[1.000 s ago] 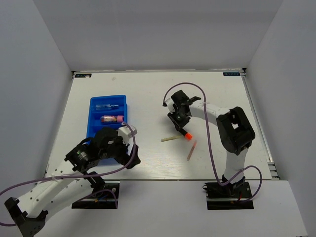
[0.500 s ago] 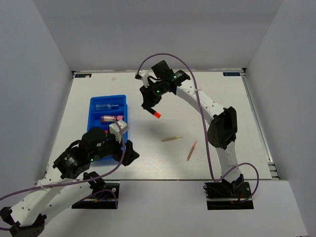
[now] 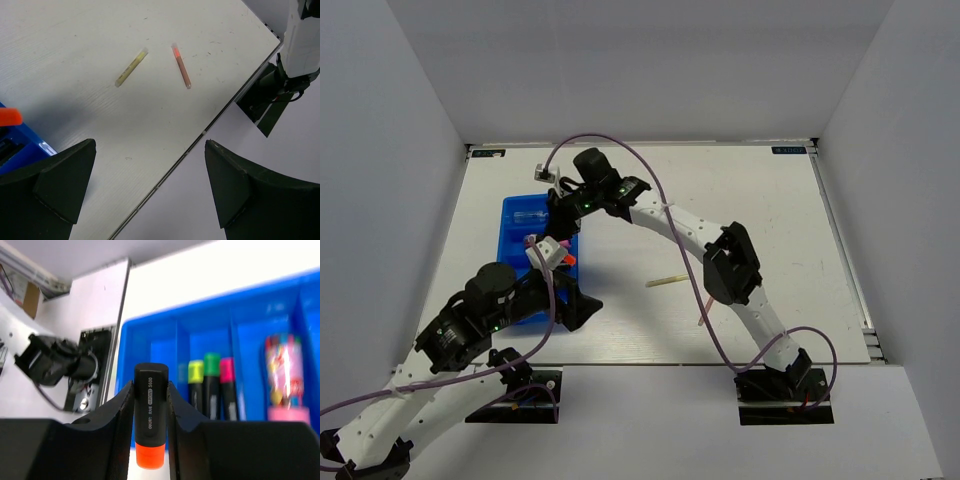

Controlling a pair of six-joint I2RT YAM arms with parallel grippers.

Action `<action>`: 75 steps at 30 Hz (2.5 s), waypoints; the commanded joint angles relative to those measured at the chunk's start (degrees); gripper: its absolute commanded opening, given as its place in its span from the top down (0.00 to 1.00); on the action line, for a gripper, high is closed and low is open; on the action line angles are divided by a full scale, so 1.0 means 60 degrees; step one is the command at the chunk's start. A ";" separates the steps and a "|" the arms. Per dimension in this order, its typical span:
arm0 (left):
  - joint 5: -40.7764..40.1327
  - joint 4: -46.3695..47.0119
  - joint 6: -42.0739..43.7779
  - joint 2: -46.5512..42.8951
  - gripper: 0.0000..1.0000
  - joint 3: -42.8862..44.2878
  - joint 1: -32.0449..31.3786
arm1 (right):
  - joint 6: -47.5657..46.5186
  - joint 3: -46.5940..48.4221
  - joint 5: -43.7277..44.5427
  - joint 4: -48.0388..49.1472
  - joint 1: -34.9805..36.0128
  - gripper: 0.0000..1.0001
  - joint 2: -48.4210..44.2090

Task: Sort the stationery into containers
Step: Place the pen in the storage box, then pick up the pen from the center of the board.

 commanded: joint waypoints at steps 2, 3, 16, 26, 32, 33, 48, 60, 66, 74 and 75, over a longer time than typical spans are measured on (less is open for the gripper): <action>-0.0082 0.0362 -0.0034 0.0235 0.00 0.0265 -0.0044 | 0.1315 0.0234 -0.0536 0.3487 0.0121 1.00 0.0556; -0.0038 0.0362 -0.0019 0.0279 0.00 0.0309 -0.0044 | 0.1331 0.0234 -0.0565 0.3638 0.0164 1.00 0.0646; 0.0080 0.0318 0.0040 0.0265 0.00 0.0163 -0.0044 | -0.2403 -0.0118 0.0826 0.3186 0.0663 1.00 0.1437; -0.0110 0.0113 -0.0150 0.0294 0.00 0.0104 -0.0044 | -0.3737 -0.0571 0.0958 0.1780 0.0912 0.44 0.0969; -0.0038 -0.0356 -0.0020 0.0557 0.19 0.0661 -0.0029 | -0.3357 -0.0337 0.1148 0.1882 0.0883 0.46 0.0341; 0.0021 -0.0399 0.0054 0.0645 0.25 0.0763 -0.0029 | -0.3328 -0.0352 0.1236 0.1868 0.0839 0.50 0.0238; 0.1135 -0.1162 0.2442 0.3983 0.79 0.1819 -0.0044 | -0.1821 -0.2340 0.8989 -0.4396 -0.1751 0.37 -0.3027; 0.0595 -0.0062 0.5339 1.0100 0.17 0.4466 -0.0760 | -0.3312 -1.0910 0.4298 -0.3567 -0.4478 1.00 -0.9996; -0.0182 -0.0107 0.6132 1.1994 0.19 0.5611 -0.1201 | -0.3269 -1.1777 0.4708 -0.3142 -0.5428 0.85 -1.0778; -0.0301 -0.0005 0.6192 1.3506 0.30 0.6374 -0.1260 | -0.2917 -1.1733 0.4738 -0.3186 -0.5972 1.00 -1.1102; -0.0316 0.0083 0.6163 1.3580 0.31 0.6374 -0.1274 | -0.2932 -1.1777 0.4723 -0.3186 -0.6016 1.00 -1.1087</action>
